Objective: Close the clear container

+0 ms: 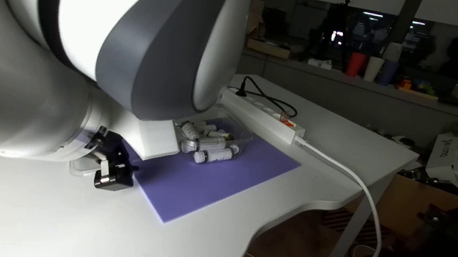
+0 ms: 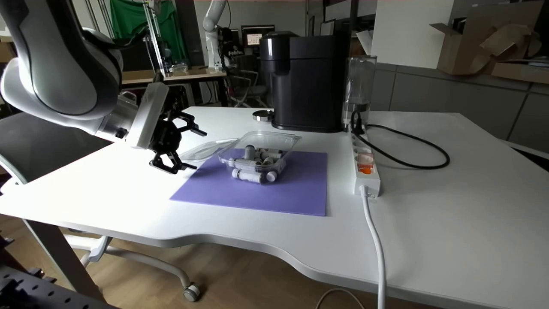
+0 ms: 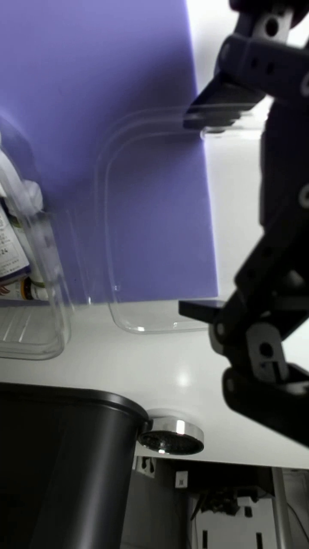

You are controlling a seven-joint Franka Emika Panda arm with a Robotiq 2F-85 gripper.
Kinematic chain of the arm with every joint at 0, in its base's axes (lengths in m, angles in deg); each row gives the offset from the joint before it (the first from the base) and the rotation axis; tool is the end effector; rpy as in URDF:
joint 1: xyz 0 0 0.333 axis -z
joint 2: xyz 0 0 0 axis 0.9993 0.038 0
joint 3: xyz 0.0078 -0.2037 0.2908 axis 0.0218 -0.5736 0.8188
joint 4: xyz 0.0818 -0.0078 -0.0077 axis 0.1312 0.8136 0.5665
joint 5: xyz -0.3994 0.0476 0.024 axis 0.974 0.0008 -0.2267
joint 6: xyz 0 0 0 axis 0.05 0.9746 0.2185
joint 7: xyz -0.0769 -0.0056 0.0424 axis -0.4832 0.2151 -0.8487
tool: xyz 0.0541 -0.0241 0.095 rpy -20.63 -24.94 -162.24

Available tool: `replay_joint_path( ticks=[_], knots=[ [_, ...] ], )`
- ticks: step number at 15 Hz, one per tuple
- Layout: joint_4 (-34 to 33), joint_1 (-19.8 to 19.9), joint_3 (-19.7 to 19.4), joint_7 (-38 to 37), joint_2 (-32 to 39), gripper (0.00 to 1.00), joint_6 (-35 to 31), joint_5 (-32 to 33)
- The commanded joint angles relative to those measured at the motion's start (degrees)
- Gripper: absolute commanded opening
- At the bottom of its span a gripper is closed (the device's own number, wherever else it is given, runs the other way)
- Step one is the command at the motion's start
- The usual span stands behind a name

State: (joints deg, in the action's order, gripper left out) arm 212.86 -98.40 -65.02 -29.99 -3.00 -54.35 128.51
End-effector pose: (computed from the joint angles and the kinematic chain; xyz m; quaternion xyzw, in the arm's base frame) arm 0.4515 0.2004 0.1078 0.7065 0.5638 0.1110 0.4132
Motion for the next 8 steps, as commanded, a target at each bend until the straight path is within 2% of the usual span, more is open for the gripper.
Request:
replay_joint_path(
  ticks=[1,8],
  knots=[
    [-1.98,-0.89,0.52,-6.94,1.43,1.00,3.36,0.91],
    [-1.91,-1.67,1.61,-14.20,0.34,1.00,5.25,0.75]
  ],
)
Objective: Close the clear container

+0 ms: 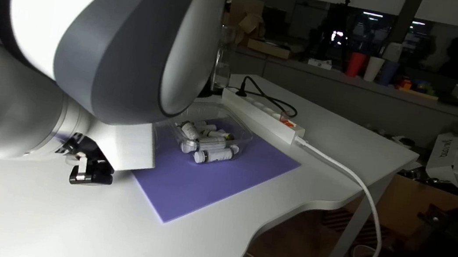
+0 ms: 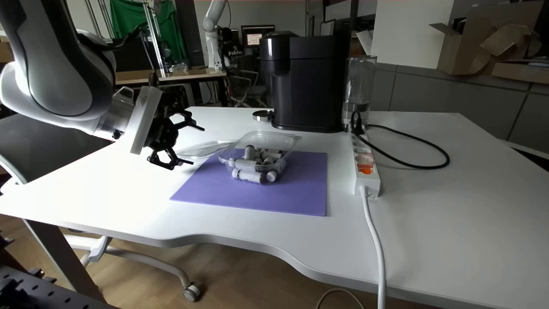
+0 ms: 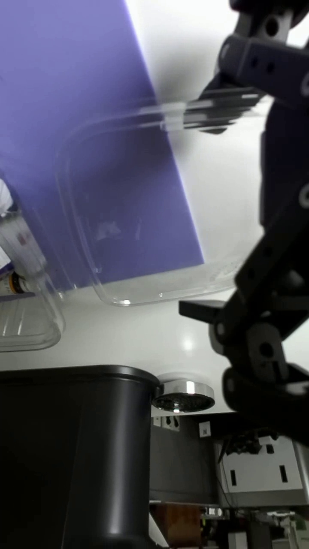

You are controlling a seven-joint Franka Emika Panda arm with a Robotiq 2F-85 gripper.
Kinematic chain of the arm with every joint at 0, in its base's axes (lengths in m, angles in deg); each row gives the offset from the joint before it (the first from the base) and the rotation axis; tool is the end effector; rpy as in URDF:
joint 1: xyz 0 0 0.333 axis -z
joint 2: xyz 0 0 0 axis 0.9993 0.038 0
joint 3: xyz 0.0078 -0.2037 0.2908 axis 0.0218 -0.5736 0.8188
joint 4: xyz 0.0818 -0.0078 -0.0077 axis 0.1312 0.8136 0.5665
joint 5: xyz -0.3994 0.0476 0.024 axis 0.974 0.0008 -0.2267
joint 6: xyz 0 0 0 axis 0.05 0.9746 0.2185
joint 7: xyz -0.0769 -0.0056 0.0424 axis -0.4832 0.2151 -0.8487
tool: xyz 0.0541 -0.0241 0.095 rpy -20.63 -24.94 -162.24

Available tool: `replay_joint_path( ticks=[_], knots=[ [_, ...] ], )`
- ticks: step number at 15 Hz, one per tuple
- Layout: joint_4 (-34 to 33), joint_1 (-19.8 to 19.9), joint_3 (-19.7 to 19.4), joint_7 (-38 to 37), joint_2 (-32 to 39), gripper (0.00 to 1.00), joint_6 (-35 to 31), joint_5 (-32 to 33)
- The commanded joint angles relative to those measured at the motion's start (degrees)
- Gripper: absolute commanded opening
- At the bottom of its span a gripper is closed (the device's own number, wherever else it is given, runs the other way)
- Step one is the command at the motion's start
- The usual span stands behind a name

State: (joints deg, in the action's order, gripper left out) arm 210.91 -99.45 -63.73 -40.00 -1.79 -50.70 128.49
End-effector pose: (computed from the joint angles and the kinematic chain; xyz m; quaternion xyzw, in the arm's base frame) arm 0.4590 0.2176 0.1089 0.7415 0.4968 0.1596 0.4217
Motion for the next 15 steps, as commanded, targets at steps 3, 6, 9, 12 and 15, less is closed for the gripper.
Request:
replay_joint_path(
  ticks=[3,6,9,12,15],
  knots=[
    [0.30,-1.27,0.64,-5.54,-1.49,1.00,3.78,0.68],
    [0.54,-2.27,0.58,-6.30,-2.16,1.00,7.36,0.46],
    [0.79,-3.20,0.50,-6.65,-2.66,1.00,12.14,0.26],
    [1.33,-3.26,0.81,-6.87,-3.95,1.00,15.71,-0.99],
    [2.02,-2.69,1.14,-6.30,-6.07,1.00,16.40,-2.89]
  ],
)
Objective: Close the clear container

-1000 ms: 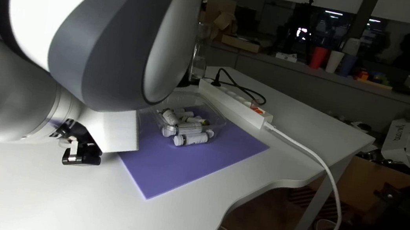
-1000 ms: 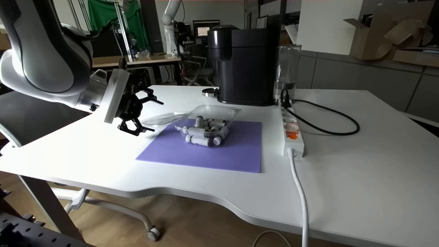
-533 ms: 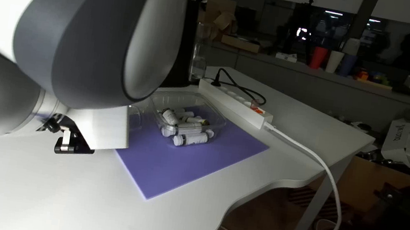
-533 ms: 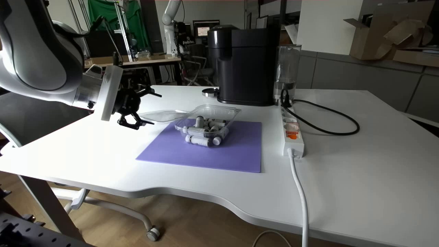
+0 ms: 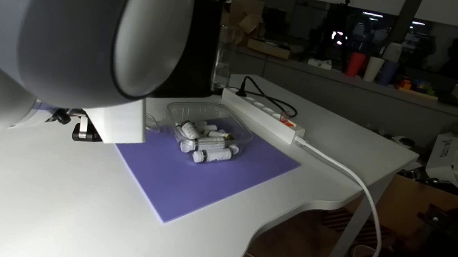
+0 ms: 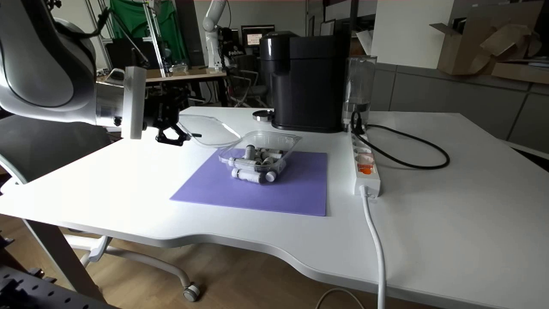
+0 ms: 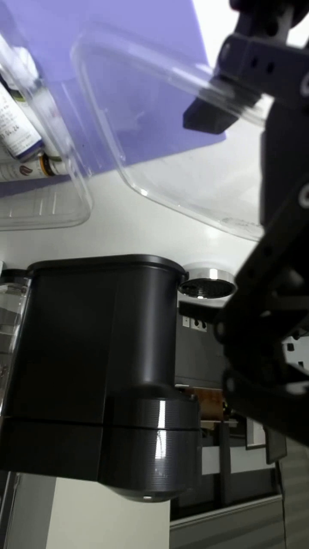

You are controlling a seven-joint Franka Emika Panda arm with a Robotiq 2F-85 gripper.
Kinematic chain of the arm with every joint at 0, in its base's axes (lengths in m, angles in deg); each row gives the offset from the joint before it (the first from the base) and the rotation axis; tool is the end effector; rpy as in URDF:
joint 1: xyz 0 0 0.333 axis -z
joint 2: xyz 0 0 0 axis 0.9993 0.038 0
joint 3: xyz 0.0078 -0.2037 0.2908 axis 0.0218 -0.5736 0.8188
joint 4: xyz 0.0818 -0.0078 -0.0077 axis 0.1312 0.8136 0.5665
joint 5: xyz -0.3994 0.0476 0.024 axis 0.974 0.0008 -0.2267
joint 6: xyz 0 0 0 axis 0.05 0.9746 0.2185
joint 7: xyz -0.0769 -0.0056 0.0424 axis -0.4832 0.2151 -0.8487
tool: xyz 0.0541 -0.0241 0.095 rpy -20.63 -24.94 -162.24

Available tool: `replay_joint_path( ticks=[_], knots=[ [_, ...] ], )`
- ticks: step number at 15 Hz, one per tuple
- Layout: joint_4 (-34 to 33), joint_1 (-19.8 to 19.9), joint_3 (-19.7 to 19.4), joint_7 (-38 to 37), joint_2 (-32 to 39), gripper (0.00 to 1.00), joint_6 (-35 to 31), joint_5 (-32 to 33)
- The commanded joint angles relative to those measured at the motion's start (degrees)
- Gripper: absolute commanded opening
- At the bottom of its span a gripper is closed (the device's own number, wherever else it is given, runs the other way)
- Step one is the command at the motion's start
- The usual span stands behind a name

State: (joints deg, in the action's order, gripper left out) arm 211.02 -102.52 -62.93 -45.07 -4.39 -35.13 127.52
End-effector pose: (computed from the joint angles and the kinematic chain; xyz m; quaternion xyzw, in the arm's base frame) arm 0.4720 0.2204 0.1446 0.7128 0.4154 0.2049 0.5267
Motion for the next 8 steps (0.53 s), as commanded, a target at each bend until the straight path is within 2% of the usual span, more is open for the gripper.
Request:
replay_joint_path(
  ticks=[1,8],
  knots=[
    [2.20,0.51,0.39,-1.12,-4.33,1.00,0.88,-2.89],
    [4.58,2.38,-0.50,0.39,-10.18,1.00,-1.53,-11.25]
  ],
)
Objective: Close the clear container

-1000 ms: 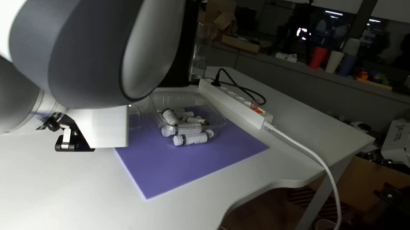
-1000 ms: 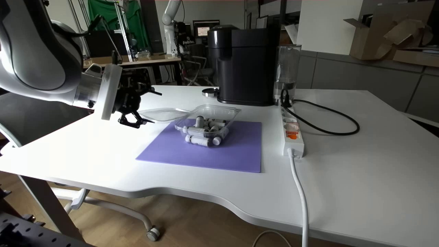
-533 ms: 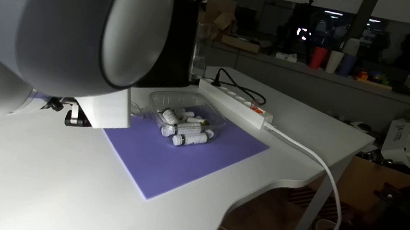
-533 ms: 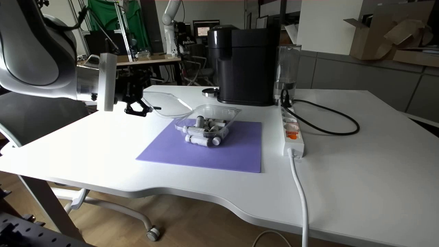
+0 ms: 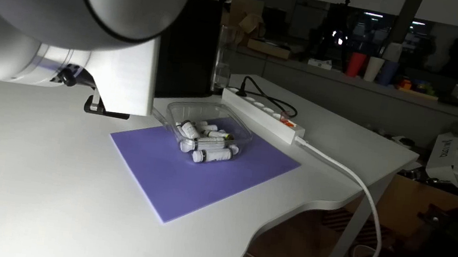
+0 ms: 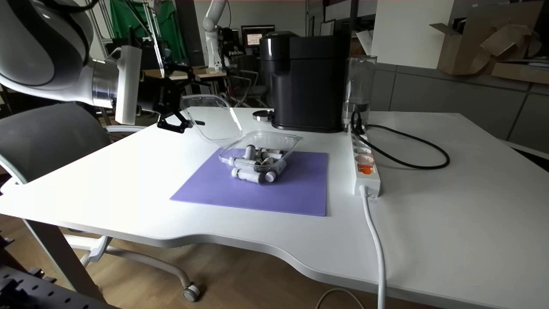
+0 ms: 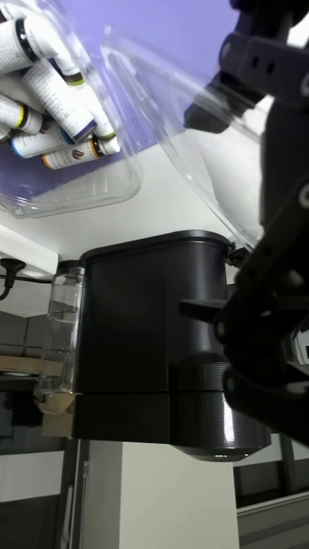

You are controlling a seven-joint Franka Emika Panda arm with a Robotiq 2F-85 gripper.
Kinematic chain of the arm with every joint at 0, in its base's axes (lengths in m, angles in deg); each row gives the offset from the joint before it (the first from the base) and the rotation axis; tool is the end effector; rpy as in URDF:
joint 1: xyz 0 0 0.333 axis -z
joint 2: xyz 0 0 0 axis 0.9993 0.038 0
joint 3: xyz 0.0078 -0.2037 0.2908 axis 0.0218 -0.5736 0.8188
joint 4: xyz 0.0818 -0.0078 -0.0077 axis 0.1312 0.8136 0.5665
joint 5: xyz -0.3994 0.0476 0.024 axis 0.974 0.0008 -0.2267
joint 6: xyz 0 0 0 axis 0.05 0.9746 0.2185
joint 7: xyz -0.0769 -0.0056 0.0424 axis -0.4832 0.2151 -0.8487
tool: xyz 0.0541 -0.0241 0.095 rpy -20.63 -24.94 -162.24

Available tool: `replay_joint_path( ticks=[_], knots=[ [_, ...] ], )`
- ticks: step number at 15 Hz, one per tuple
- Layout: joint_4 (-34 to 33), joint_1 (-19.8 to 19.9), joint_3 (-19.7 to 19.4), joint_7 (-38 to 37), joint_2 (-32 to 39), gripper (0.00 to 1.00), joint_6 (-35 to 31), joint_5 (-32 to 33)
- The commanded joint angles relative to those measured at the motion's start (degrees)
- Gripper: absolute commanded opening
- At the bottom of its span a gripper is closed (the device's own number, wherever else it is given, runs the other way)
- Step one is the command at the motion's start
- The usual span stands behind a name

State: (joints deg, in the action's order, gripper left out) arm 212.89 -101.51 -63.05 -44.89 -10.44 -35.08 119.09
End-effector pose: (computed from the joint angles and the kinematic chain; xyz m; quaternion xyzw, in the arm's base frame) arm 0.4721 0.2028 0.1848 0.7502 0.3489 0.1845 0.5305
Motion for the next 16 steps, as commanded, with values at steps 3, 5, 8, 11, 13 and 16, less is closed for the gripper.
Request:
replay_joint_path(
  ticks=[3,5,8,11,13,16],
  knots=[
    [3.55,2.44,-1.40,0.76,-5.99,1.00,-2.10,-5.52],
    [3.79,3.58,-2.39,1.45,-6.69,1.00,-3.32,-6.60],
    [4.09,5.16,-4.00,2.01,-7.58,1.00,-5.74,-7.71],
    [4.24,6.96,-5.56,2.60,-8.26,1.00,-8.91,-9.02],
    [4.51,8.13,-6.65,2.85,-8.60,1.00,-11.14,-10.28],
    [5.13,10.23,-8.48,3.27,-9.07,1.00,-15.95,-12.28]
  ],
)
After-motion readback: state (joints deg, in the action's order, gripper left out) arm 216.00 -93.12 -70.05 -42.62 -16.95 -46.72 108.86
